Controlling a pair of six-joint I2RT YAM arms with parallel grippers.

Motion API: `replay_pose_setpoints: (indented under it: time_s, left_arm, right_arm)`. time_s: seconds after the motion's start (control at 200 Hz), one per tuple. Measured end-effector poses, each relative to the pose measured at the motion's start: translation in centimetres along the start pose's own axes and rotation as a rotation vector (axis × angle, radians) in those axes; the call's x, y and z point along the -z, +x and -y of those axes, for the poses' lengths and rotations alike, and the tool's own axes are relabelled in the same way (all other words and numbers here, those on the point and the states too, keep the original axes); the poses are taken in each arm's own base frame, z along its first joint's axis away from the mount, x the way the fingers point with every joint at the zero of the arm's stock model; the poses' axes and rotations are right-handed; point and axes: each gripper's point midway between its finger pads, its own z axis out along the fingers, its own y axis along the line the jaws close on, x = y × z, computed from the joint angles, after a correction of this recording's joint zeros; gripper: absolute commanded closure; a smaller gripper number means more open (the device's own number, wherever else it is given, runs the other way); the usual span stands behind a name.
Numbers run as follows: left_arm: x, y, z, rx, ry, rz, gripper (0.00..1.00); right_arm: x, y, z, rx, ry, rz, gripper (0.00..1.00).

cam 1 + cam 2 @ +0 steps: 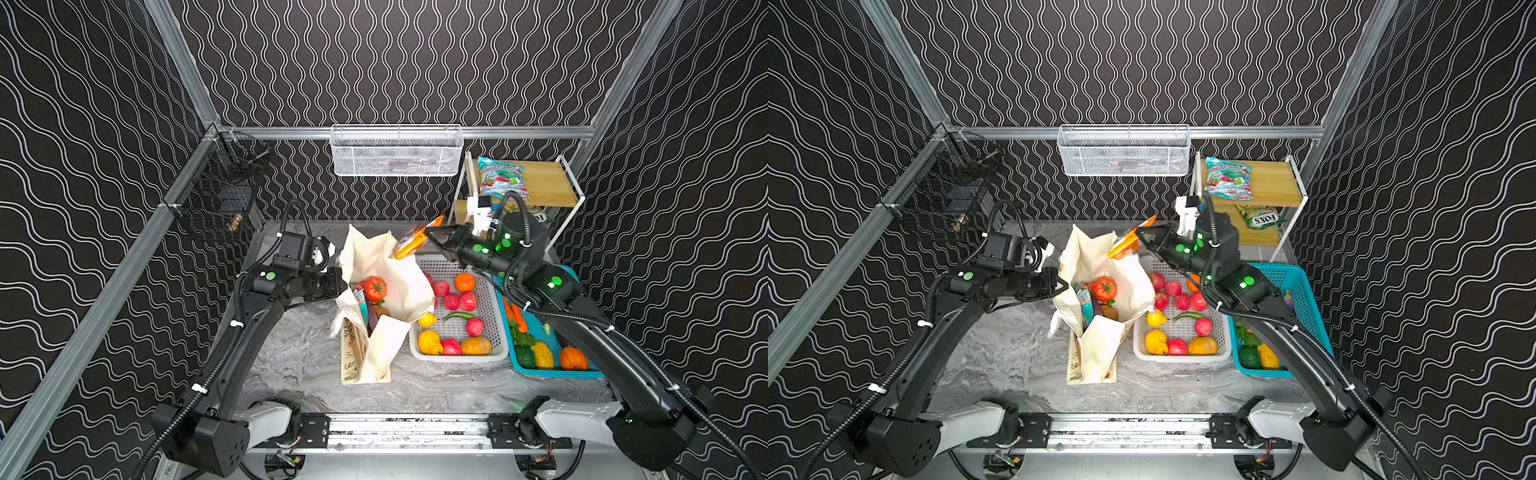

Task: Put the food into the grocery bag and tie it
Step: 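Lower the orange bag into the tote with the right gripper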

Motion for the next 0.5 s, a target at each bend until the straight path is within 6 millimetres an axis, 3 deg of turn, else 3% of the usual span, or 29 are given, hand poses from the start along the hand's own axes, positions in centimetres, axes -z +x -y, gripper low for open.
replay_pose_setpoints:
  time_s: [0.18, 0.325, 0.501]
  left_arm:
    - [0.1, 0.0, 0.0, 0.001, -0.005, -0.002, 1.0]
    - [0.6, 0.0, 0.1, 0.001, -0.008, 0.001, 1.0]
    - [0.8, 0.0, 0.1, 0.002, -0.013, -0.003, 1.0]
  right_arm:
    - [-3.4, 3.8, -1.9, 0.037, -0.036, -0.114, 1.0]
    - [-5.6, 6.5, -0.5, 0.049, 0.005, -0.188, 1.0]
    - [-7.5, 7.9, 1.8, 0.045, 0.053, -0.23, 1.0]
